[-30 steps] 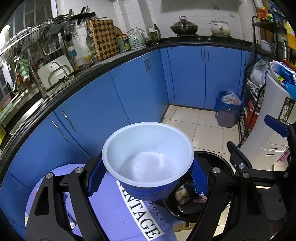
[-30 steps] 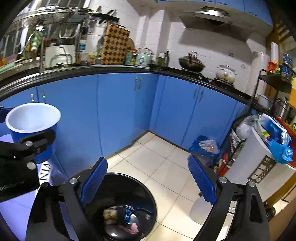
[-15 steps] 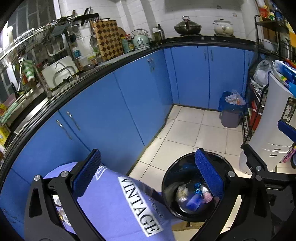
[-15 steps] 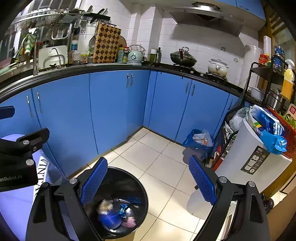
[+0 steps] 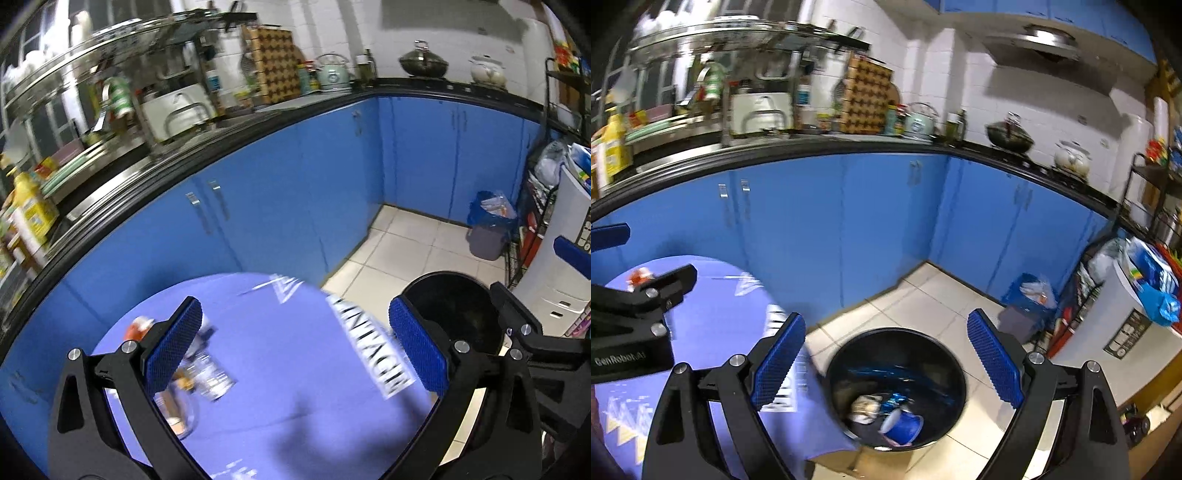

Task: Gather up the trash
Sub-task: 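Move both open tools back over the table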

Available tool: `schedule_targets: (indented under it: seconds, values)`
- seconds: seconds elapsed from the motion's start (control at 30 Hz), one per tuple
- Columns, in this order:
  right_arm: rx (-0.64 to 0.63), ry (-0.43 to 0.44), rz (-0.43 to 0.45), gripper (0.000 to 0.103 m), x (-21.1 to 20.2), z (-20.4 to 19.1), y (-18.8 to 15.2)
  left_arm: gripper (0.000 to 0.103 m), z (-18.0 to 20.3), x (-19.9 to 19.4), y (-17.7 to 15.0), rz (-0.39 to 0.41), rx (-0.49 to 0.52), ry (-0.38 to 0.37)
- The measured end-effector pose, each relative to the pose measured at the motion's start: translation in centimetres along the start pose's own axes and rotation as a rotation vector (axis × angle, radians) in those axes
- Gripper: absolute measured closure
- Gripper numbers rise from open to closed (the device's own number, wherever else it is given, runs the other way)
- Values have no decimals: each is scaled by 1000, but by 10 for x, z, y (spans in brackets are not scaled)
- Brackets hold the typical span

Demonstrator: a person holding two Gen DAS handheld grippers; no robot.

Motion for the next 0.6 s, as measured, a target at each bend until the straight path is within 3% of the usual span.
schedule_targets:
  seconds: [0.3,0.6]
  values:
    - [-99,69,38,16,-37,-89,6,3,-92,-27,-42,-5,-112,55]
    - [-165,102,56,16,-59,-146,9,3,-168,-44,-79,-5,-227,86]
Point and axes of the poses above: each gripper's, at about its wrist camera, not at the fingertips, and x roughly the way its jaws point, z to its right, y to its top, the point moved 9 cm from there along x, roughly the way its jaws point, and after that the axes turned 10 degrees about -z, right-handed, at the moved point
